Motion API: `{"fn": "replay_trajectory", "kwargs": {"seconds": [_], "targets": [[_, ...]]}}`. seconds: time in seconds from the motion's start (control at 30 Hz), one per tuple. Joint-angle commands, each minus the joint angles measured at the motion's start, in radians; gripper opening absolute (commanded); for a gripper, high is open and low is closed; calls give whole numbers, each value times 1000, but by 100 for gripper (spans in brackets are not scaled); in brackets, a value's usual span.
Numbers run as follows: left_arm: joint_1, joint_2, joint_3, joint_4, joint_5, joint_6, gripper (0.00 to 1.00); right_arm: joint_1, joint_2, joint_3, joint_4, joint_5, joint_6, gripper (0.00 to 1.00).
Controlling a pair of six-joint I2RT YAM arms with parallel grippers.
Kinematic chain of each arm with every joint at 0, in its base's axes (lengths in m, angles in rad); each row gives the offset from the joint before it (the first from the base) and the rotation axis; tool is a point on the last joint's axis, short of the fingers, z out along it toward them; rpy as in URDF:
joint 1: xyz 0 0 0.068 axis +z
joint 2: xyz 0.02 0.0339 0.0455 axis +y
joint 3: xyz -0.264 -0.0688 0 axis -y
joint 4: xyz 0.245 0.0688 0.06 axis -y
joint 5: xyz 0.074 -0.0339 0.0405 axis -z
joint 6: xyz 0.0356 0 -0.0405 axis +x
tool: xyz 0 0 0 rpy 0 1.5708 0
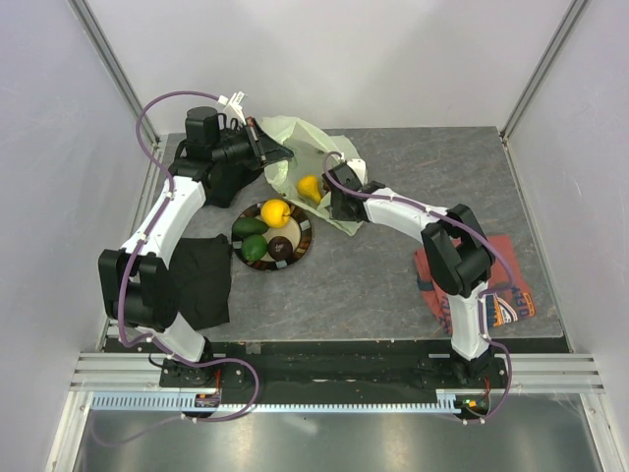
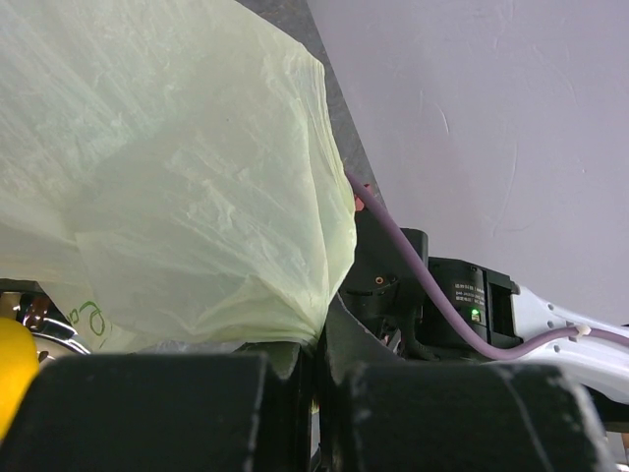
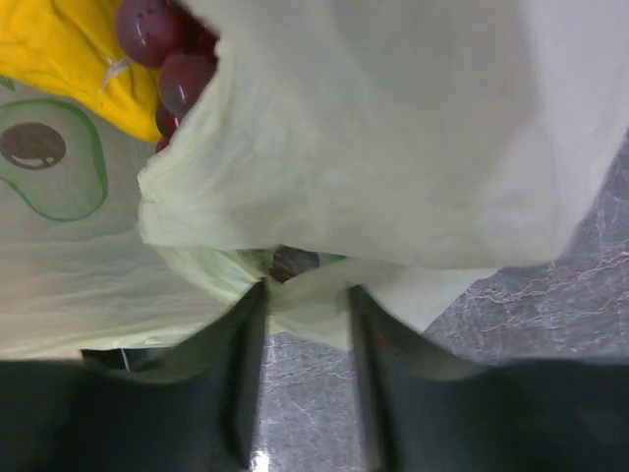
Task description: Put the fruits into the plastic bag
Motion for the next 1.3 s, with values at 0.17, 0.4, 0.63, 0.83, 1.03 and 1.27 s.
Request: {"fn": "replay_trajectory", "kwargs": {"seconds": [0.17, 0.4, 0.63, 0.83, 1.03, 1.27], "targets": [[1, -7, 19, 16, 27, 14, 1, -14, -55, 13, 1, 1, 6, 7], [1, -10, 53, 8, 13, 9, 1, -39, -248, 24, 4, 35, -14, 0], [28, 34, 276, -27, -56, 31, 1, -43, -399, 209, 11, 153, -121, 0], [51, 47, 384, -48, -119, 90, 1, -60, -425, 255, 28, 227, -174, 0], [53, 126, 355, -65, -48, 85, 2, -92, -405, 154, 28, 186, -136, 0], [53, 137, 318, -78, -42, 114, 2, -92, -428, 114, 27, 173, -117, 10]]}}
